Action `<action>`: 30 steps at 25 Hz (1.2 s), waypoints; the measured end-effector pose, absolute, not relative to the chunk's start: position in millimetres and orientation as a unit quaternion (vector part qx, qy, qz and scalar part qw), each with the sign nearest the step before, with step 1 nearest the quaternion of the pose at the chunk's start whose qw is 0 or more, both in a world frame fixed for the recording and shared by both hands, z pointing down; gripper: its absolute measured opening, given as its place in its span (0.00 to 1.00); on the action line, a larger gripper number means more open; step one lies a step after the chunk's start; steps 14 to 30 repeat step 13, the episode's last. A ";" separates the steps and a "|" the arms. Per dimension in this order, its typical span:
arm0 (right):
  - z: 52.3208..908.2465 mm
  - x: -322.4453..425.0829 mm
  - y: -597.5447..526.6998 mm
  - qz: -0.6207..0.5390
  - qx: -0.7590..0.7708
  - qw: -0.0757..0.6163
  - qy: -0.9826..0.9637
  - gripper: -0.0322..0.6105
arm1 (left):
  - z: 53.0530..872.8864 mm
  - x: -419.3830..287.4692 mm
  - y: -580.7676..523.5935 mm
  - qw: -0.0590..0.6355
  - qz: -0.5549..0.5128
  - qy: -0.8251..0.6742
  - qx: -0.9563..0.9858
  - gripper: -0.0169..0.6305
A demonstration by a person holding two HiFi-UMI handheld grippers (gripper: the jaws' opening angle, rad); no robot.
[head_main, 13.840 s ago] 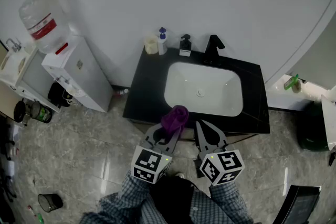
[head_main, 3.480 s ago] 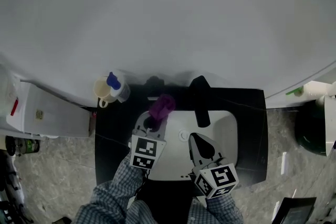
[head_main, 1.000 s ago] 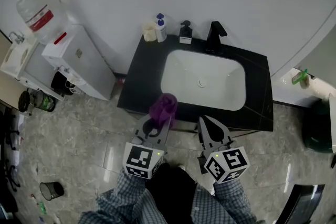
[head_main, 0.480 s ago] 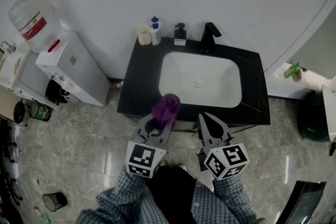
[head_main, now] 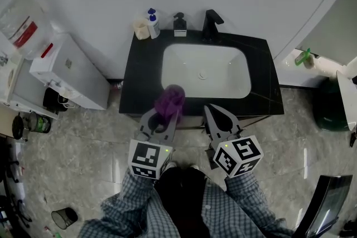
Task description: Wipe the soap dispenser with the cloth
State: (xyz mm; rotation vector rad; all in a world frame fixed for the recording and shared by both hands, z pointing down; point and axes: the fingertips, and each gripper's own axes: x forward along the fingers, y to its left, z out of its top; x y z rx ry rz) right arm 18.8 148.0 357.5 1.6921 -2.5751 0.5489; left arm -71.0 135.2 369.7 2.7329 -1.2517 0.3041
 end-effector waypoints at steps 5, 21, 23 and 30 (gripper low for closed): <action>353.8 13.8 147.9 0.171 0.535 0.004 -0.827 0.08 | 365.9 -76.8 136.2 0.061 0.100 -0.419 0.900 0.11; 350.9 9.4 157.0 0.169 0.529 0.005 -0.831 0.08 | 362.1 -82.6 145.6 0.064 0.093 -0.428 0.897 0.11; 350.9 9.4 157.0 0.169 0.529 0.005 -0.831 0.08 | 362.1 -82.6 145.6 0.064 0.093 -0.428 0.897 0.11; 350.9 9.4 157.0 0.169 0.529 0.005 -0.831 0.08 | 362.1 -82.6 145.6 0.064 0.093 -0.428 0.897 0.11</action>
